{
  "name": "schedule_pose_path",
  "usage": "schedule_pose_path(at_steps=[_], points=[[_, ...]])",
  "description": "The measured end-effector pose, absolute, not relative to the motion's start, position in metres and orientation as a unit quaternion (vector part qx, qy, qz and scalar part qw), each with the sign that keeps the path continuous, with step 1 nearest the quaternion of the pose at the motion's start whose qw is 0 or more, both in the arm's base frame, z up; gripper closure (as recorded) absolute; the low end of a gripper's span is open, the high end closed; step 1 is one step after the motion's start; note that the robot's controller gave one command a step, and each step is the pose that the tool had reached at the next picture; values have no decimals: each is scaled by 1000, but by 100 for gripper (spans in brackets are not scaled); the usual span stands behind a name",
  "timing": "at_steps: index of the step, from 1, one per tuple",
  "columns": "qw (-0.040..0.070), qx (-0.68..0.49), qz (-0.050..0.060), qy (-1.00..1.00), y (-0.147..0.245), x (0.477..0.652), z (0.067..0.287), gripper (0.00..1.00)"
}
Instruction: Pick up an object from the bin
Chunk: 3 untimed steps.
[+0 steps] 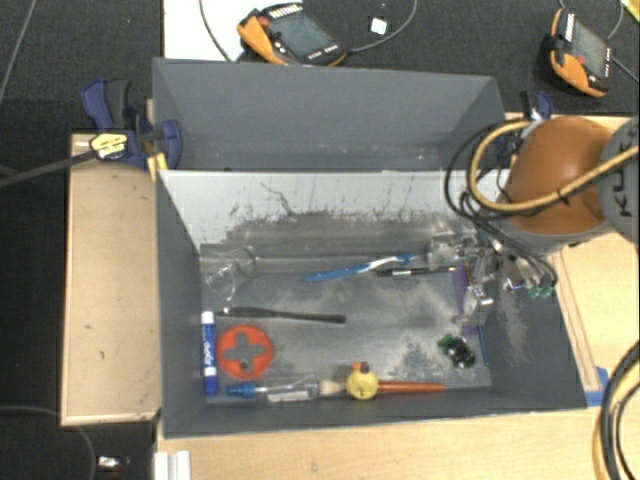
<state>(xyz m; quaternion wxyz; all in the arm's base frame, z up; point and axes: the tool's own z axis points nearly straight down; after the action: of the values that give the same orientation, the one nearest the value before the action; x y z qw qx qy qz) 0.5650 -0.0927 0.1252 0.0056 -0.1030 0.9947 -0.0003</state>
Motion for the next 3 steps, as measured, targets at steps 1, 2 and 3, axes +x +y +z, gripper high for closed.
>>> schedule_pose_path(at_steps=[1, 2, 3], points=[[4, -117, 0, 993, -91, 563, 128, 0], [7, -226, -1, 974, -76, 561, 156, 0], [9, -165, -1, 986, -87, 588, 93, 0]])
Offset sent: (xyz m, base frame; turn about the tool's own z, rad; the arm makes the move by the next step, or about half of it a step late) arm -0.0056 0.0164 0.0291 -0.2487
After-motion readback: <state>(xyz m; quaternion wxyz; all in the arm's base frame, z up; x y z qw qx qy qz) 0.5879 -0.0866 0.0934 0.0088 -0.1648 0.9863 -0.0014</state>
